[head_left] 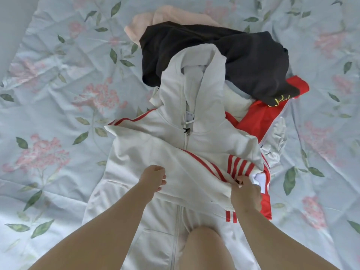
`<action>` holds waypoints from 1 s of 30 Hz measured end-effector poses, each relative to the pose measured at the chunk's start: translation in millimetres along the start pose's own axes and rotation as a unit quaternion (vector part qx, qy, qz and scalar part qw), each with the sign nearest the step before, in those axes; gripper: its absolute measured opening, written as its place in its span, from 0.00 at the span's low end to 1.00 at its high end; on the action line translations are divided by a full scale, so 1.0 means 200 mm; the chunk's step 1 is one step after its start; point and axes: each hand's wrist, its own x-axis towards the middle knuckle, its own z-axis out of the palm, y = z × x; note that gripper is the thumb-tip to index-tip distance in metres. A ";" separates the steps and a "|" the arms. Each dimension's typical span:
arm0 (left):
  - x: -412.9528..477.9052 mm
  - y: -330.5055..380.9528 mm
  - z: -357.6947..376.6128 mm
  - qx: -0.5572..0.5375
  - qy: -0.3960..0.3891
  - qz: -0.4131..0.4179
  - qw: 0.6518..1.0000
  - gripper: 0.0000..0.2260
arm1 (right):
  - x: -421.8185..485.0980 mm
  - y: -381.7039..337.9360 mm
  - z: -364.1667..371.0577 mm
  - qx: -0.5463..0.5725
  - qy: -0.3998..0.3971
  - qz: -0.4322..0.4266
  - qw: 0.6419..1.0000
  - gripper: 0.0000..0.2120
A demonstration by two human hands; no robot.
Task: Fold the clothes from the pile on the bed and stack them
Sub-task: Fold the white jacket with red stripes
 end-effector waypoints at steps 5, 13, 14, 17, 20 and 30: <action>0.11 -0.01 0.12 0.095 -0.033 0.028 0.995 0.14 | 0.06 0.03 0.00 -0.092 -0.028 -0.021 0.995 0.13; 0.10 -0.03 0.19 0.138 -0.036 0.046 0.989 0.22 | 0.01 0.10 0.00 0.004 -0.073 -0.012 0.997 0.09; 0.09 -0.03 0.18 0.139 -0.038 0.049 0.988 0.22 | 0.01 0.10 0.00 0.008 -0.075 -0.022 0.997 0.08; 0.07 -0.03 0.18 0.134 -0.044 0.053 0.989 0.22 | -0.02 0.09 -0.03 0.066 -0.018 -0.023 0.997 0.12; 0.05 -0.02 0.17 0.139 -0.040 0.059 0.988 0.22 | -0.06 0.07 -0.12 0.178 0.121 -0.043 0.976 0.11; -0.01 -0.06 0.16 0.213 -0.032 0.096 0.972 0.21 | 0.00 0.09 -0.06 0.166 0.005 0.064 0.984 0.21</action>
